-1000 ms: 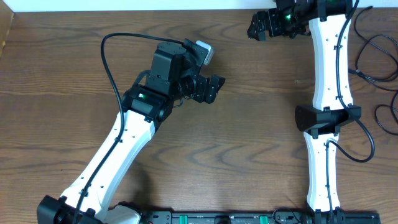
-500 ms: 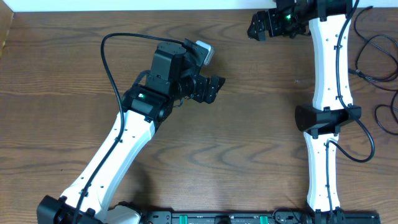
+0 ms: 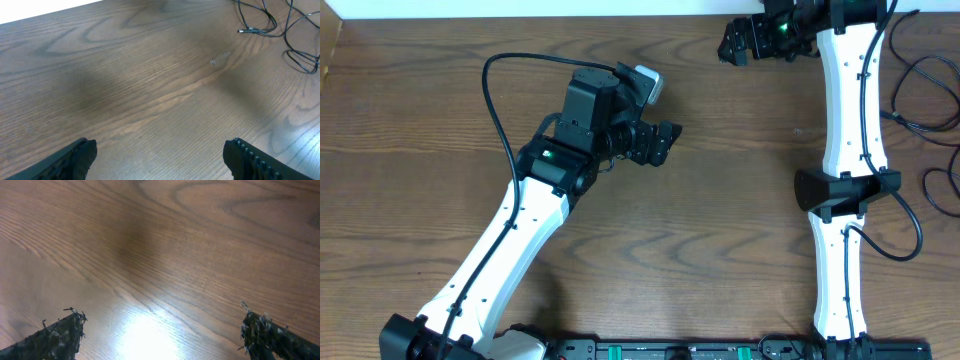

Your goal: Untangle cables

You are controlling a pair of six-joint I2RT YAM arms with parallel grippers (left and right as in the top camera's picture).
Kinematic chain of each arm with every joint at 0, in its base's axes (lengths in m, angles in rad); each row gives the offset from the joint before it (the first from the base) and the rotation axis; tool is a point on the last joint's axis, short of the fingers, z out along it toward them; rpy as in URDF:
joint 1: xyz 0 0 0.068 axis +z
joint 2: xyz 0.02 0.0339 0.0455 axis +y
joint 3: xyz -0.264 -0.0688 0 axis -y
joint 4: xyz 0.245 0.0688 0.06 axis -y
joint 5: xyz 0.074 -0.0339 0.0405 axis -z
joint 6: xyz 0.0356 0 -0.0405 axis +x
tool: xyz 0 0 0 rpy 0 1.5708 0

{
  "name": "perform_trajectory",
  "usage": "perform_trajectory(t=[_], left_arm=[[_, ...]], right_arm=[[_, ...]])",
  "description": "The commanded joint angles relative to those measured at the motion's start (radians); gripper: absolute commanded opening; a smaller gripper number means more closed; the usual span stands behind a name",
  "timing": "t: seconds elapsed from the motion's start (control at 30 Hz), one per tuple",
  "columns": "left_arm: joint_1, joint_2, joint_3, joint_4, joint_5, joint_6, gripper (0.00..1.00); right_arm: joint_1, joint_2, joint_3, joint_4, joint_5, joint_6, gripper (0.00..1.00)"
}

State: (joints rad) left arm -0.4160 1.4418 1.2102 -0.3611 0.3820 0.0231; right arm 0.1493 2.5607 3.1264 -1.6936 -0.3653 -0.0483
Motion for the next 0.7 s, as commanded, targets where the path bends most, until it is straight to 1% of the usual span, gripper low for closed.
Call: perform_trajectory(t=[0.0,0.67], left_arm=[[0.001,-0.009,0.003,-0.002,-0.01,0.006,0.86],[0.001,-0.009,0.003,-0.029,-0.01,0.006,0.86]], right_arm=[[0.004,-0.043,0.013,-0.003,0.005,-0.013,0.99],[0.004,-0.043,0.013,-0.003,0.005,-0.013,0.99]])
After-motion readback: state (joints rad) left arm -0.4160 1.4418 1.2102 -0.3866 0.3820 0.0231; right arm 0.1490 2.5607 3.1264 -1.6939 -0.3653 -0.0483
